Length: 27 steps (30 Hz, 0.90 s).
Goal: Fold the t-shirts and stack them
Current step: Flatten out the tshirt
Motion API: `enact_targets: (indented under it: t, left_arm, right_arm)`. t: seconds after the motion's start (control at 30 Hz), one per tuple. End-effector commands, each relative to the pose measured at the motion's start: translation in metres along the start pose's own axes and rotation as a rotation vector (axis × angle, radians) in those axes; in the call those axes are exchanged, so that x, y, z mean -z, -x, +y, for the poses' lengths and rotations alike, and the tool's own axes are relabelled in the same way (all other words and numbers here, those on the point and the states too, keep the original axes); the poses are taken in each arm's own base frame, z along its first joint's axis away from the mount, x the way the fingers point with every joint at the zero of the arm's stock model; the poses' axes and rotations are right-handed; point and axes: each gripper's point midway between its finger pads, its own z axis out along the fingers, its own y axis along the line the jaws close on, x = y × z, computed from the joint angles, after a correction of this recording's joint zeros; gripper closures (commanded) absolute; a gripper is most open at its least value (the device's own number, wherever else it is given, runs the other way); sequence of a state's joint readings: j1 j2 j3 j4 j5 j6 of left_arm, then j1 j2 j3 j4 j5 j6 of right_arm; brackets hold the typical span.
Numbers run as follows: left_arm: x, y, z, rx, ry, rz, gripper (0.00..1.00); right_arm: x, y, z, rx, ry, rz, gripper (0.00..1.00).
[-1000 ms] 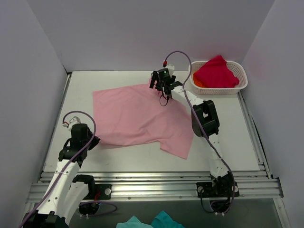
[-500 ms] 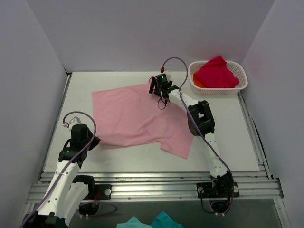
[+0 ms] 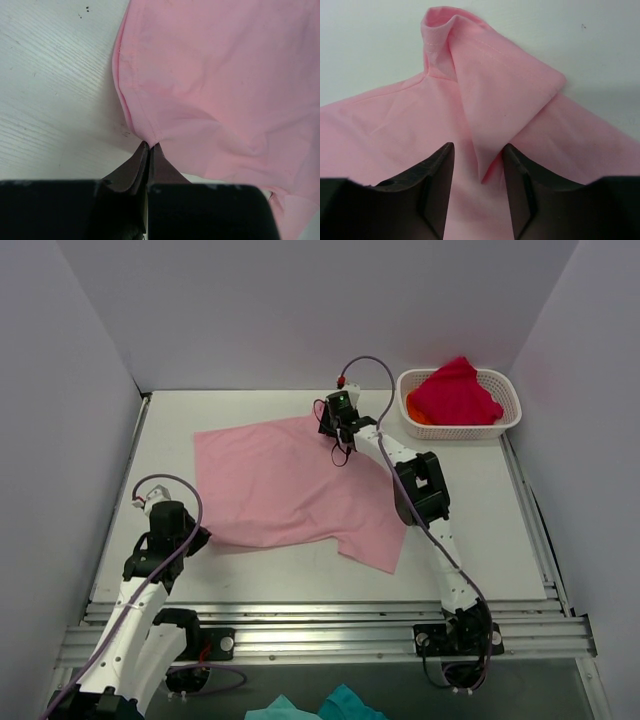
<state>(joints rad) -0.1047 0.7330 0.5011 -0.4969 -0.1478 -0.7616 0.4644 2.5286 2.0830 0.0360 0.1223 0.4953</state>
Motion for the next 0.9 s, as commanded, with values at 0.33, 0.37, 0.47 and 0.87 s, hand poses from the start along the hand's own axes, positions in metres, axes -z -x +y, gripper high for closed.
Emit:
enact_targets:
  t: [0.33, 0.37, 0.47, 0.87]
  left_arm:
    - [0.001, 0.009, -0.010, -0.008, -0.047, -0.033, 0.98]
    - [0.001, 0.009, -0.010, -0.010, -0.046, -0.034, 0.98]
    - [0.001, 0.010, -0.010, -0.009, -0.047, -0.035, 0.98]
    - [0.002, 0.009, -0.009, -0.009, -0.049, -0.039, 0.98]
  right_arm:
    - [-0.013, 0.011, -0.004, 0.008, -0.012, -0.006, 0.87]
    - [-0.014, 0.008, -0.005, 0.009, -0.016, 0.000, 0.89]
    - [-0.018, 0.006, -0.012, 0.003, -0.028, 0.007, 1.00]
    - [-0.011, 0.068, -0.037, -0.022, -0.055, -0.090, 1.00]
